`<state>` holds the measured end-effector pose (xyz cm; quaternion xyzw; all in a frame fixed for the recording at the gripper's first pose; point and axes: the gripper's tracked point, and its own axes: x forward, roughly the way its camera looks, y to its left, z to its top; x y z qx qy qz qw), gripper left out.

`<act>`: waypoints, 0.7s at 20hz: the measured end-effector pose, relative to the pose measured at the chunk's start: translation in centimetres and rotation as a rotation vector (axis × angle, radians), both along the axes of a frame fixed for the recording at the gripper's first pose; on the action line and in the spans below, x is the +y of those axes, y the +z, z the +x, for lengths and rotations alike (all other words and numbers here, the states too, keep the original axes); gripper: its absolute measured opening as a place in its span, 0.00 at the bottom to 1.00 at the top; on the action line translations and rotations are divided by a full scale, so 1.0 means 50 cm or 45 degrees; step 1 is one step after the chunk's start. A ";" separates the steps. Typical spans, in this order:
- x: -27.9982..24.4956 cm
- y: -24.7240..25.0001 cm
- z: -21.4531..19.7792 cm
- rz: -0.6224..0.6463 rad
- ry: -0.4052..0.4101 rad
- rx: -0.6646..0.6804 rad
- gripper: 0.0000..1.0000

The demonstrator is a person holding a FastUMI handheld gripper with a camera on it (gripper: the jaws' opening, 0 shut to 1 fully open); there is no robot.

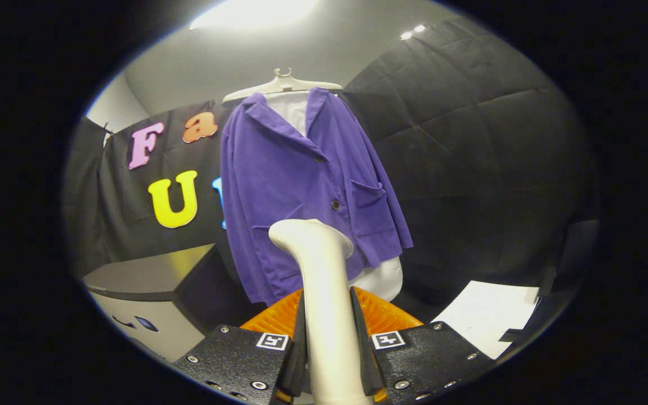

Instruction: Iron the clothes twice with a garment steamer, once on the left side and once on the right side.

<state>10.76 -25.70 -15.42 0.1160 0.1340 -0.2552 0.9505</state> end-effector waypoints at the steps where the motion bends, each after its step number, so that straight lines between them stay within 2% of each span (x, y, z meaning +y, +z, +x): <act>1: 0.022 0.025 -0.012 0.005 0.034 -0.019 0.39; 6: 0.120 0.145 -0.082 -0.051 0.154 -0.086 0.39; 14: 0.293 0.229 -0.177 -0.080 0.275 -0.122 0.39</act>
